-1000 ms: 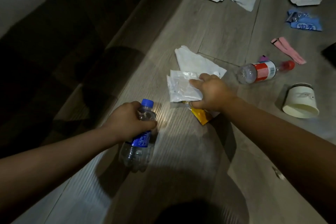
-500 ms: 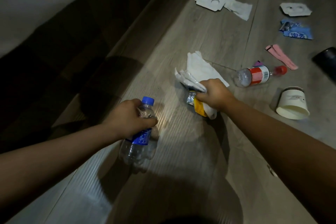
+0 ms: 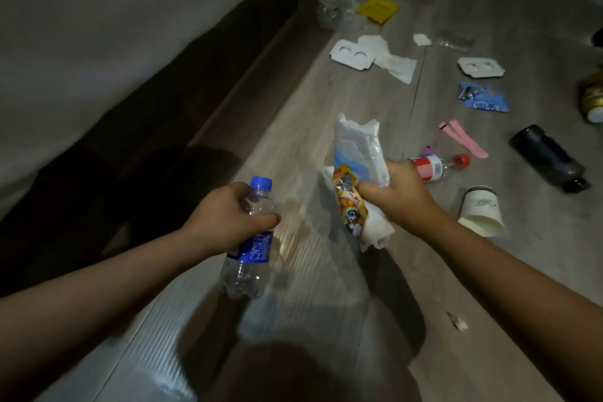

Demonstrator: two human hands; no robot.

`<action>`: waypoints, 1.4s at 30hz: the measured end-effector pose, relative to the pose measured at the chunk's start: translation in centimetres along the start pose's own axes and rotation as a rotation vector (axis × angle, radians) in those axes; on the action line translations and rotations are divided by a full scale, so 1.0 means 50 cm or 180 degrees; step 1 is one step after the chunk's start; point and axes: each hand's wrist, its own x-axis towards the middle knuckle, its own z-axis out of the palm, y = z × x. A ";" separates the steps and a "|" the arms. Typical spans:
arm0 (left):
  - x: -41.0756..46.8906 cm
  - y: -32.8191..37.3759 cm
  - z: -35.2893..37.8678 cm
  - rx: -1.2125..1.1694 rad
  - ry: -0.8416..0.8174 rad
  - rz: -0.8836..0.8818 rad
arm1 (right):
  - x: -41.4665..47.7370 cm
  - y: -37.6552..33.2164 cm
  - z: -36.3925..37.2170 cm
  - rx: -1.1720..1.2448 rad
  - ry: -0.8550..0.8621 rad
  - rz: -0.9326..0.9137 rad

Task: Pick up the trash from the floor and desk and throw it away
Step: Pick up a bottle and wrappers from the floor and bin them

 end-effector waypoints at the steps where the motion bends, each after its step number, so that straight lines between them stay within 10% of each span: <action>1: 0.004 0.015 -0.005 -0.0018 0.0037 0.0006 | -0.006 -0.013 -0.015 0.0042 0.0052 -0.0004; 10: 0.058 0.197 -0.099 -0.0371 0.0159 0.0189 | -0.023 -0.111 -0.174 0.0435 0.0747 0.0210; 24: 0.033 0.224 -0.114 -0.0360 0.0017 -0.0221 | -0.043 -0.129 -0.175 0.0295 0.0067 0.0765; 42: -0.511 0.962 -0.658 -0.1018 0.0251 0.0093 | -0.282 -0.940 -0.794 0.1187 0.0898 0.1061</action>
